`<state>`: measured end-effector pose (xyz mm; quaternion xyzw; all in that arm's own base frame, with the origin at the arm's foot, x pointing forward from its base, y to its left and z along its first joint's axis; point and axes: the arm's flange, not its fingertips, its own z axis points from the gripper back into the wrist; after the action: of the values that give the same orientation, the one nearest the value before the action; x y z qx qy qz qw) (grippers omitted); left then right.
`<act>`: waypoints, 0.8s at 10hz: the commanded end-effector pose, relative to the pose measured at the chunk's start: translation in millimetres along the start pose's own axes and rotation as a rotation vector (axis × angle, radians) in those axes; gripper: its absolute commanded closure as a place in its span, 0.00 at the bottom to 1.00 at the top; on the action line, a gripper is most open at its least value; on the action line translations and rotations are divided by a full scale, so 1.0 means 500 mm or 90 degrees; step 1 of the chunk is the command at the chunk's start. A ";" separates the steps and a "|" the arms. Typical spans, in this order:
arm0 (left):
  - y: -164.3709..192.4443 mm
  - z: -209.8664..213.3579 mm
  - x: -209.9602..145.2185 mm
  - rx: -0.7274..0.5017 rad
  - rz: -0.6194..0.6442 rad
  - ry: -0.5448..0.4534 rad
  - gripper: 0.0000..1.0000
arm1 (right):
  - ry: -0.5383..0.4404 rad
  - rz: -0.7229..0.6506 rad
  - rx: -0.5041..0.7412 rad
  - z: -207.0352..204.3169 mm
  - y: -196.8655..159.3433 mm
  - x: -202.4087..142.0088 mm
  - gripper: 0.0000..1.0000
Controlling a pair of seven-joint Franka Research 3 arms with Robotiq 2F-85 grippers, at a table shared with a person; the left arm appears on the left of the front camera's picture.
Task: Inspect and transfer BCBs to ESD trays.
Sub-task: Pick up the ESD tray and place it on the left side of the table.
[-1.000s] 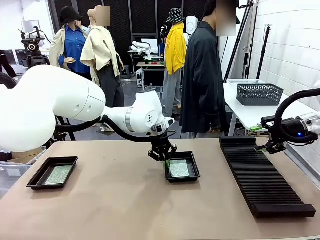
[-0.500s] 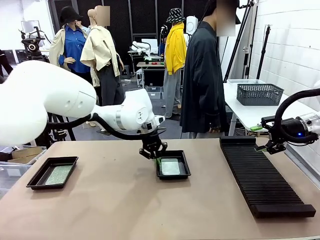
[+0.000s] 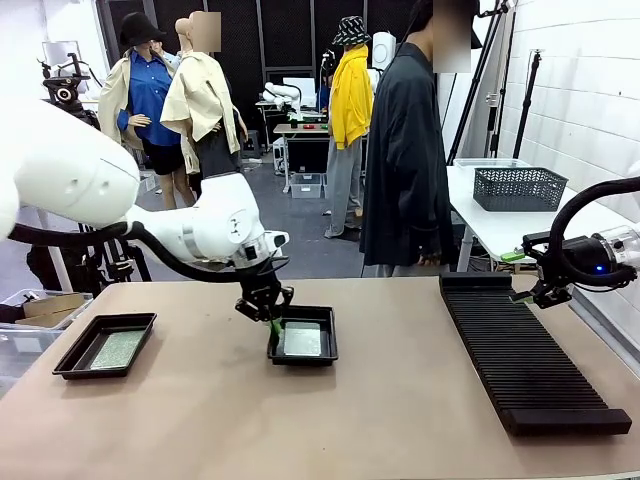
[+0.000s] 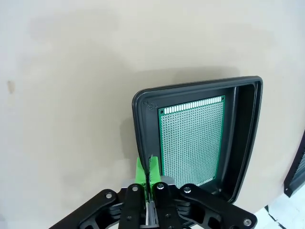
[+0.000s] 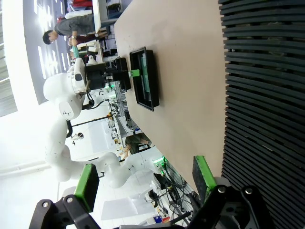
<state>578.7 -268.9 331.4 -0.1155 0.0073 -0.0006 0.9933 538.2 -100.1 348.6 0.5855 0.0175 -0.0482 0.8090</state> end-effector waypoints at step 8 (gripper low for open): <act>0.272 0.114 -0.039 -0.022 -0.001 -0.011 1.00 | 0.003 -0.005 -0.004 -0.001 0.005 0.005 0.00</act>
<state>564.6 -131.7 353.0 -0.1347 -0.0056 0.0096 0.9908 538.2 -100.2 348.7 0.5855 0.0173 -0.0482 0.8090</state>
